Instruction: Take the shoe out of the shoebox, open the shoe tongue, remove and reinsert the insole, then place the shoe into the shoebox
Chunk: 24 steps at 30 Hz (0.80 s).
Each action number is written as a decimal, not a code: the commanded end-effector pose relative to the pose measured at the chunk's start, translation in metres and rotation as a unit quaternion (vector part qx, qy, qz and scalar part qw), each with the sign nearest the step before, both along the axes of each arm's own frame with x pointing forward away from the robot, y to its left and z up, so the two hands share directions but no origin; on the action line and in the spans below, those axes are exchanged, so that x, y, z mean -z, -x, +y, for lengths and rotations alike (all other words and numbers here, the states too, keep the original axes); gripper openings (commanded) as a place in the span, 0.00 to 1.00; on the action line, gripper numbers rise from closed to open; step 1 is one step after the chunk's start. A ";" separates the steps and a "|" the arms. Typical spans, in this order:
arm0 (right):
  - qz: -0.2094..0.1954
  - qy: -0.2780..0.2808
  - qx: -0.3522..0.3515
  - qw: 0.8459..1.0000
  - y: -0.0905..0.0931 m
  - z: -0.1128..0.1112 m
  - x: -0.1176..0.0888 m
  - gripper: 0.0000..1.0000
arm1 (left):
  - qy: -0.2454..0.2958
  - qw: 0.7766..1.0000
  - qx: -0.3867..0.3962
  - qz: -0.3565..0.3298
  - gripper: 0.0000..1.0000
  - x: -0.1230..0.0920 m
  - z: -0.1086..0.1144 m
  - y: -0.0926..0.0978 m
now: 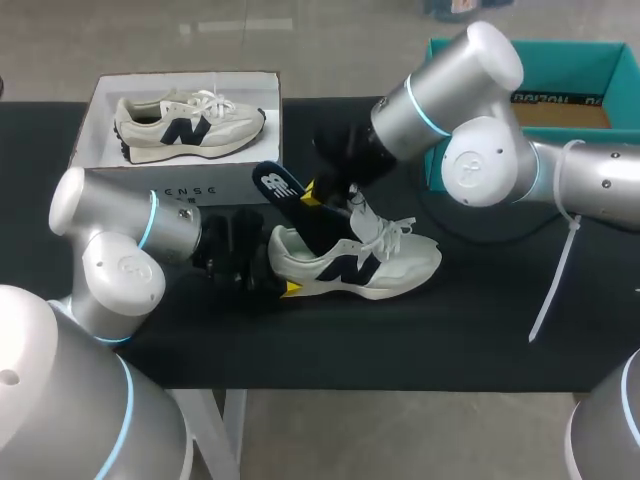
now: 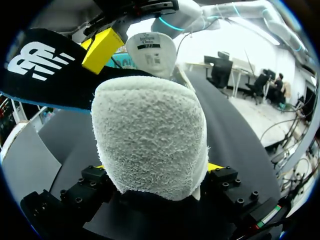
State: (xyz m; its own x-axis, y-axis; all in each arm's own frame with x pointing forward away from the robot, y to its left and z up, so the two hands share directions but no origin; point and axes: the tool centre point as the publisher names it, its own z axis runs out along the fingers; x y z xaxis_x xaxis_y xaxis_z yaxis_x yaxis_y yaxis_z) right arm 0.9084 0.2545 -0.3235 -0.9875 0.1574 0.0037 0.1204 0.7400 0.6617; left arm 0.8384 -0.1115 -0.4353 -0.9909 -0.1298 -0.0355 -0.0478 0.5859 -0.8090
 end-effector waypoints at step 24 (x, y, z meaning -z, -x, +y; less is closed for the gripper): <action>-0.054 -0.161 -0.028 0.985 0.013 -0.012 -0.122 0.00 | 0.001 1.000 -0.001 -0.001 0.00 0.004 -0.002 -0.001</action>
